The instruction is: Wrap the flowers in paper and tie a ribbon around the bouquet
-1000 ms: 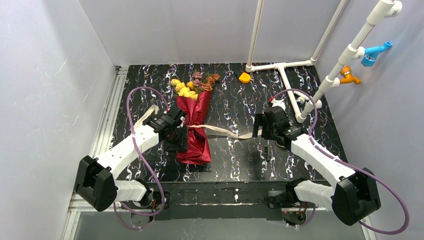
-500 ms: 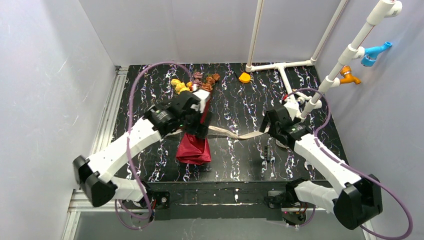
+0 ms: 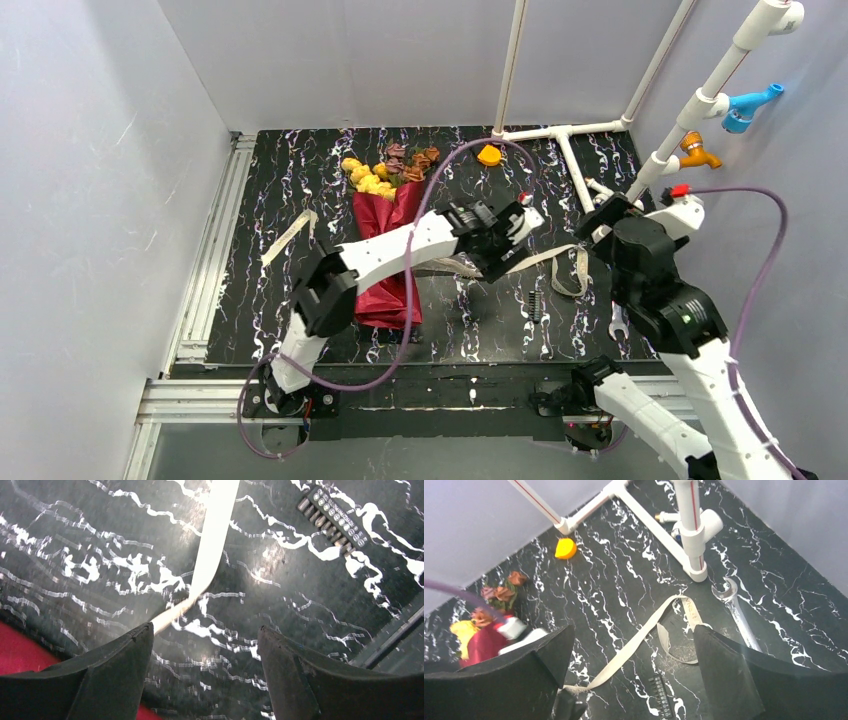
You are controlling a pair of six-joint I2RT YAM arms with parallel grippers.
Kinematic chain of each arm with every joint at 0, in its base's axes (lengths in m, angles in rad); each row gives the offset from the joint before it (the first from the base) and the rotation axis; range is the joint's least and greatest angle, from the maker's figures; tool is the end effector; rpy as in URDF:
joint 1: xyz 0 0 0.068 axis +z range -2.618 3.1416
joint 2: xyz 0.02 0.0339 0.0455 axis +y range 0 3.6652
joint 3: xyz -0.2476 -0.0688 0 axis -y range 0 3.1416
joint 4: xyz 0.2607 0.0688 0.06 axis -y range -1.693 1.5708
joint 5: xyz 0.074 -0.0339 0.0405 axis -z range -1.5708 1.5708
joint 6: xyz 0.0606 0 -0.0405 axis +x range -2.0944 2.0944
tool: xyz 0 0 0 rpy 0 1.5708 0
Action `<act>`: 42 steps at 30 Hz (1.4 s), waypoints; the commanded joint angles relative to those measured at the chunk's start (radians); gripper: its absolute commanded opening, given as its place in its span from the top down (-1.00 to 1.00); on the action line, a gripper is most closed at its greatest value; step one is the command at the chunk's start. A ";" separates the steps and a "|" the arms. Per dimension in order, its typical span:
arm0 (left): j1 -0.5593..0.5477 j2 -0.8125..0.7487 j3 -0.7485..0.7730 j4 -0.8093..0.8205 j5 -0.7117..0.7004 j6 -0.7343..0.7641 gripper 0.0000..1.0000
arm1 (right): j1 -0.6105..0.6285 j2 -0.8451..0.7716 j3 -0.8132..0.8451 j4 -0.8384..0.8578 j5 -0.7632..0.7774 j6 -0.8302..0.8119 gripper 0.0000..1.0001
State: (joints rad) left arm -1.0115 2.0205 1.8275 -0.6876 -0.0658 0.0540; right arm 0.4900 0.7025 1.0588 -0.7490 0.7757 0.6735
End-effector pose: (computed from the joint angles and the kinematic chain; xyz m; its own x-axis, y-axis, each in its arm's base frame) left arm 0.2584 -0.4053 0.2417 -0.3641 0.6832 -0.6330 0.8445 0.5288 0.0850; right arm 0.1636 0.0392 0.3758 -0.1175 0.4420 -0.8893 0.3941 0.8427 0.3668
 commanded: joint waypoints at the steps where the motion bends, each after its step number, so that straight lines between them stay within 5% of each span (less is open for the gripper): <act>1: -0.009 0.114 0.152 -0.045 0.012 0.070 -0.45 | -0.004 -0.061 0.046 -0.040 0.045 -0.019 -0.97; 20: -0.033 0.357 0.231 -0.044 -0.071 0.128 0.15 | -0.004 -0.062 -0.008 -0.036 -0.114 -0.034 -0.97; 25: -0.033 0.389 0.230 -0.038 -0.119 0.153 0.56 | -0.004 -0.053 -0.013 -0.018 -0.132 -0.037 -0.97; 28: -0.033 0.399 0.233 -0.037 -0.132 0.167 1.00 | -0.004 -0.046 -0.011 -0.018 -0.128 -0.044 -0.97; 36: -0.032 0.229 0.224 -0.065 -0.048 0.131 1.00 | -0.004 -0.052 0.022 -0.025 -0.055 -0.048 -0.97; 42: -0.027 0.113 0.293 -0.236 -0.059 0.214 1.00 | -0.005 -0.064 0.024 0.037 -0.048 -0.055 -0.97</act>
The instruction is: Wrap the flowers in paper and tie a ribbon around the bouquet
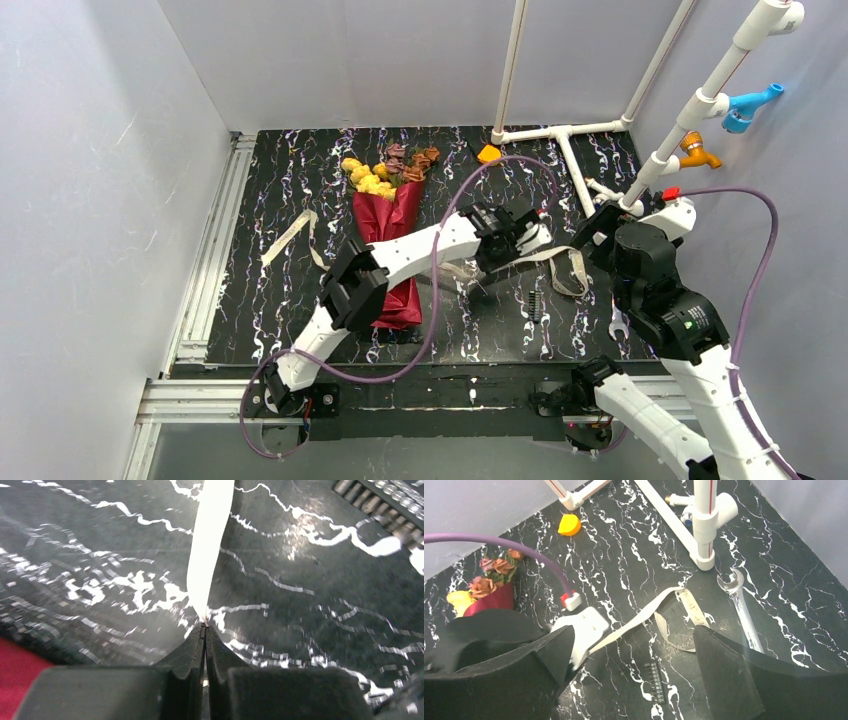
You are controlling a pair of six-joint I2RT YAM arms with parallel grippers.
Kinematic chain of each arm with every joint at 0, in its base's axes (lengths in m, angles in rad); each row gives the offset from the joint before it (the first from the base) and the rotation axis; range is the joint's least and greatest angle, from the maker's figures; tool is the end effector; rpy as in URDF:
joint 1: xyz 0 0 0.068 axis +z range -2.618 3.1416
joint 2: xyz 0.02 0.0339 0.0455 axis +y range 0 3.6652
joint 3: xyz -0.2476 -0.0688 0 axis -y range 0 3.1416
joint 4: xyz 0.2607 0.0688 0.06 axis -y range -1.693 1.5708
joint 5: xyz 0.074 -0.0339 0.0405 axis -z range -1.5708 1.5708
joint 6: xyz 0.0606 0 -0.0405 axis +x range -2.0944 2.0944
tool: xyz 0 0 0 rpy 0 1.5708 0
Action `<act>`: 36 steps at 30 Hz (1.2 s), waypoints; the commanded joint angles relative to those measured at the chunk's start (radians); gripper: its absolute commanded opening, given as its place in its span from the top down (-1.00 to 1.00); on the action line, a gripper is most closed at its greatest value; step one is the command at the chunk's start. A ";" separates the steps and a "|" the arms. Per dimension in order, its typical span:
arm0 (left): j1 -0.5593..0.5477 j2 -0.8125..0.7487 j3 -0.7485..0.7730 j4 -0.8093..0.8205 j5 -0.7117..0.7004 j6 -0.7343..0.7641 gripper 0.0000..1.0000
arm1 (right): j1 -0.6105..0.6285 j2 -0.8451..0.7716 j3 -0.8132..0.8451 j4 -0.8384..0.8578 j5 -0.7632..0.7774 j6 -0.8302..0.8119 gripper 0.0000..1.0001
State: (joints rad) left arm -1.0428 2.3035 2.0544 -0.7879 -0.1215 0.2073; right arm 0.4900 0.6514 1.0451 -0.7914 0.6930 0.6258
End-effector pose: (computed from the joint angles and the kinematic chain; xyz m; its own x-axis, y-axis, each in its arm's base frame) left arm 0.2690 -0.4466 0.1759 -0.2543 0.8416 -0.4764 0.8980 0.3885 0.2068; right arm 0.1524 0.0374 0.3723 -0.1846 0.4122 -0.8922 0.3279 0.8816 0.3395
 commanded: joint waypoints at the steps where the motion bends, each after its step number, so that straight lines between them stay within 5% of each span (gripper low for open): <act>1: 0.005 -0.184 0.068 -0.159 -0.028 0.080 1.00 | -0.004 -0.008 0.038 0.085 0.029 -0.007 -0.97; 11: 0.076 -0.439 -0.130 -0.121 -0.253 0.304 1.00 | -0.004 0.046 0.029 0.111 -0.033 0.022 -0.97; 24: 0.321 -0.834 -0.623 0.228 0.012 0.413 1.00 | -0.004 0.089 -0.022 0.147 -0.149 0.078 -0.97; 36: 0.495 -0.920 -0.931 0.603 0.069 0.523 1.00 | -0.004 0.126 -0.066 0.176 -0.236 0.111 -0.97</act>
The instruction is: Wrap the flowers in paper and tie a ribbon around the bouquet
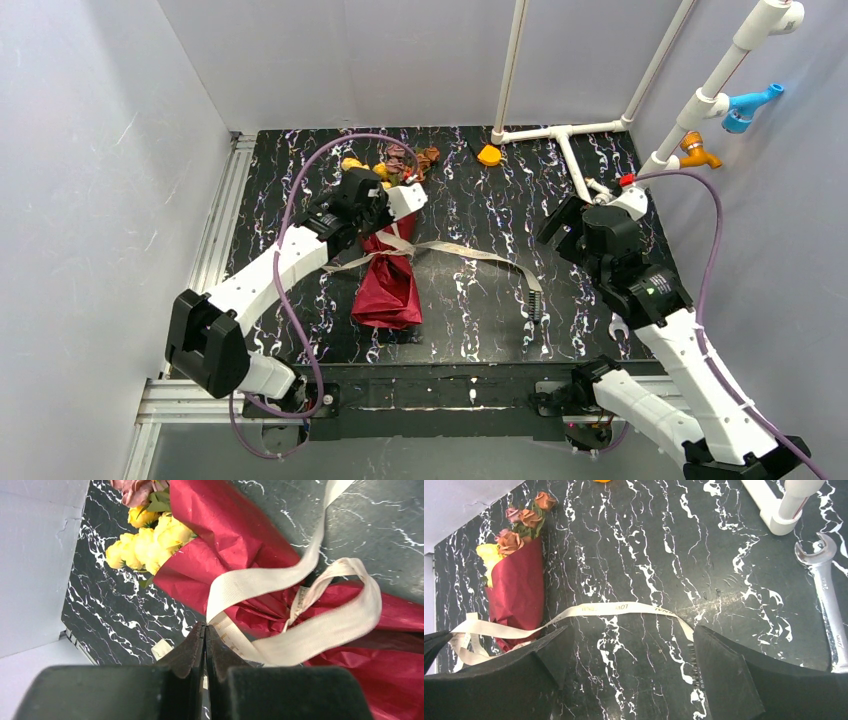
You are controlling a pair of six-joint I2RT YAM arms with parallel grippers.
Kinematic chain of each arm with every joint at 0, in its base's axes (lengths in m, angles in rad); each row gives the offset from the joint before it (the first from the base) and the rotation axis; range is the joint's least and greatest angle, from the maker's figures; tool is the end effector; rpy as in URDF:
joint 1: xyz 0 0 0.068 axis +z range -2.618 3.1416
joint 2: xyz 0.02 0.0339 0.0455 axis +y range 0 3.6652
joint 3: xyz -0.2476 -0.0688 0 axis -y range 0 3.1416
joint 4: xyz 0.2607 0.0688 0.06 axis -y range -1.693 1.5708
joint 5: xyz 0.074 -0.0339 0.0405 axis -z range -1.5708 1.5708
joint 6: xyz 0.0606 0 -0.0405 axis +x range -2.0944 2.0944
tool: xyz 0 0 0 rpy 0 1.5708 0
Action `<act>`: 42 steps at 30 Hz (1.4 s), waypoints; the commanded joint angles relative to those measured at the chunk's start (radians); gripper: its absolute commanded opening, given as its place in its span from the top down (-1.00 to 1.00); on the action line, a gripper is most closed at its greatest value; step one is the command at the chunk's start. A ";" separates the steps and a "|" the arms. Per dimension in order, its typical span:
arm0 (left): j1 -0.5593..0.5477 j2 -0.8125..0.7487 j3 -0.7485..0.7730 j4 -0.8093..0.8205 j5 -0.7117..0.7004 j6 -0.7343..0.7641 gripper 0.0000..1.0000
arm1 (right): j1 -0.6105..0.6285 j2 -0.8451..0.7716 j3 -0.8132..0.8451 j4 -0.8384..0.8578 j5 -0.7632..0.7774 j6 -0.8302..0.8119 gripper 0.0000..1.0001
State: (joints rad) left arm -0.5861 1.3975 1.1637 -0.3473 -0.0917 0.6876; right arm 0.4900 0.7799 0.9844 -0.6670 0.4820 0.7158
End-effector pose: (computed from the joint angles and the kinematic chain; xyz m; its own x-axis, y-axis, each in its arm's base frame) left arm 0.3006 -0.1929 0.2816 -0.0443 0.7880 -0.6140 0.6666 0.4811 0.5694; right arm 0.1909 0.0700 0.3423 -0.3305 0.4827 -0.8110 0.2199 0.8750 0.4312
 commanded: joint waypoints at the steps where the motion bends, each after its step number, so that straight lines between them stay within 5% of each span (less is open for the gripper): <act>1: 0.050 -0.017 -0.040 0.165 0.054 0.038 1.00 | -0.004 -0.003 -0.013 0.061 -0.033 0.019 -0.97; 4: 0.086 -0.057 -0.085 0.199 0.170 0.104 1.00 | -0.004 0.001 -0.054 0.153 -0.131 -0.040 -0.97; 8: 0.106 -0.120 -0.243 0.455 0.204 0.248 1.00 | -0.004 0.041 -0.137 0.346 -0.348 -0.138 -0.97; 11: 0.131 -0.110 -0.222 0.453 0.242 0.244 1.00 | -0.003 0.200 -0.158 0.461 -0.609 -0.246 -0.97; 15: 0.159 -0.100 -0.218 0.450 0.288 0.356 1.00 | 0.010 0.474 -0.075 0.463 -0.760 -0.415 -0.97; 27: 0.204 -0.073 -0.215 0.453 0.390 0.446 1.00 | 0.050 0.910 0.034 0.706 -0.942 -0.790 -0.97; 31: 0.204 -0.080 -0.240 0.457 0.403 0.447 1.00 | 0.099 1.008 0.099 0.728 -0.892 -0.883 -0.97; 42: 0.207 -0.074 -0.249 0.466 0.407 0.456 1.00 | 0.131 1.233 0.300 0.800 -0.903 -0.925 -0.97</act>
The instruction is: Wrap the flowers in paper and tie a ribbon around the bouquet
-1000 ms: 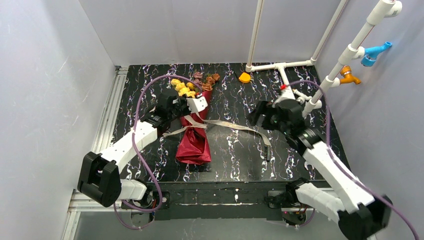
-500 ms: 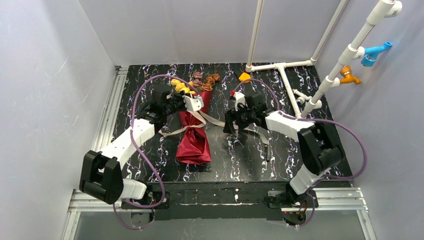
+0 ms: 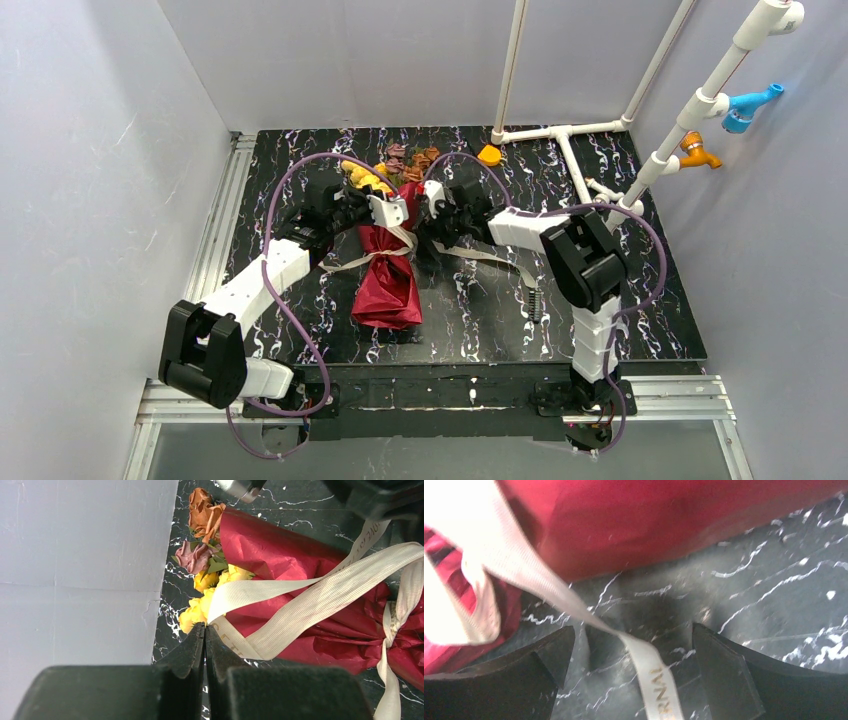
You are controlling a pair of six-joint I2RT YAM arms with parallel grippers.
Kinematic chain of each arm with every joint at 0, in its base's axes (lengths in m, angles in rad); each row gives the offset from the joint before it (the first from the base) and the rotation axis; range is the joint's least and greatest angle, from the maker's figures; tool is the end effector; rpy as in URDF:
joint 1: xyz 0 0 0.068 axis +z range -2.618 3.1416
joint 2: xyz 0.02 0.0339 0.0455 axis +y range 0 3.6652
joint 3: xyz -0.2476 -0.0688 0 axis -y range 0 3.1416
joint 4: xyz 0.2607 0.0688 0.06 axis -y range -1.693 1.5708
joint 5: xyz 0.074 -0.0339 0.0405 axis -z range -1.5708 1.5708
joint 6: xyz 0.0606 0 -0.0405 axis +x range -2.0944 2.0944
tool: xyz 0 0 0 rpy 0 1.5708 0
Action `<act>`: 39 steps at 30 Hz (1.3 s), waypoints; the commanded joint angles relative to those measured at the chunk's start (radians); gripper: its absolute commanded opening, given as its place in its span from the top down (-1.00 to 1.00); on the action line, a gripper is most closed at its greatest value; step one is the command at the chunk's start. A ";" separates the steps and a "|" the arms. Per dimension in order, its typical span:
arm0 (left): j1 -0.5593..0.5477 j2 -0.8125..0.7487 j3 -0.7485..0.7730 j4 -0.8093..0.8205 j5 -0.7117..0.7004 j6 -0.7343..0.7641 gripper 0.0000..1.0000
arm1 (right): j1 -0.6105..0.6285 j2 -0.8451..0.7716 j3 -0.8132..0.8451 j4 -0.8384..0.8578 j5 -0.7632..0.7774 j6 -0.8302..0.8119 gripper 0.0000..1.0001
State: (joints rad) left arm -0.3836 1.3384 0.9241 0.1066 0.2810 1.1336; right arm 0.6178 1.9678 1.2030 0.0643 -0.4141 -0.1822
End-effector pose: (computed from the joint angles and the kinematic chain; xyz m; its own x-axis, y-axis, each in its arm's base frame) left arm 0.3199 -0.1472 0.2644 0.4289 0.7655 -0.4796 0.5105 0.2327 0.8278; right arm 0.3481 0.2773 0.1212 -0.3752 -0.4701 -0.7989 -0.8633 0.4910 0.1165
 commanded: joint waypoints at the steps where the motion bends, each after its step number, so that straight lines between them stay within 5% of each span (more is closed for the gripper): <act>1: 0.005 -0.015 -0.010 0.012 0.036 0.011 1.00 | 0.002 0.060 0.094 0.075 -0.016 -0.021 -0.97; 5: 0.009 -0.012 -0.010 0.015 0.037 0.011 1.00 | 0.004 0.107 0.118 0.093 -0.065 -0.004 -0.63; 6: 0.010 -0.012 -0.011 0.015 0.037 0.011 1.00 | 0.004 0.110 0.120 0.087 -0.080 -0.007 -0.32; 7: 0.011 -0.012 -0.011 0.016 0.037 0.011 1.00 | 0.005 0.109 0.125 0.072 -0.091 -0.012 0.25; 8: 0.011 -0.014 -0.011 0.016 0.035 0.014 1.00 | 0.004 0.105 0.132 0.049 -0.097 -0.019 0.61; 9: 0.011 -0.015 -0.013 0.017 0.033 0.014 1.00 | 0.004 0.096 0.135 0.023 -0.101 -0.026 0.76; 19: 0.013 -0.017 -0.033 0.063 -0.076 0.055 1.00 | 0.003 -0.116 0.175 -0.235 0.010 -0.043 0.97; 27: 0.013 0.002 -0.095 0.177 -0.190 0.029 1.00 | 0.049 -0.199 0.097 -0.329 -0.162 0.043 0.97; 32: 0.014 0.051 -0.122 0.223 -0.212 -0.020 1.00 | 0.086 -0.112 0.044 -0.263 -0.176 0.119 0.97; 39: 0.020 0.090 -0.152 0.275 -0.214 -0.033 1.00 | 0.086 0.083 0.167 -0.432 -0.165 0.082 0.97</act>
State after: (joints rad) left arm -0.3771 1.4223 0.7792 0.3149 0.0937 1.1156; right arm 0.7124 1.9926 1.3006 -0.2443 -0.5678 -0.1005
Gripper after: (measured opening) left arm 0.007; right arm 0.030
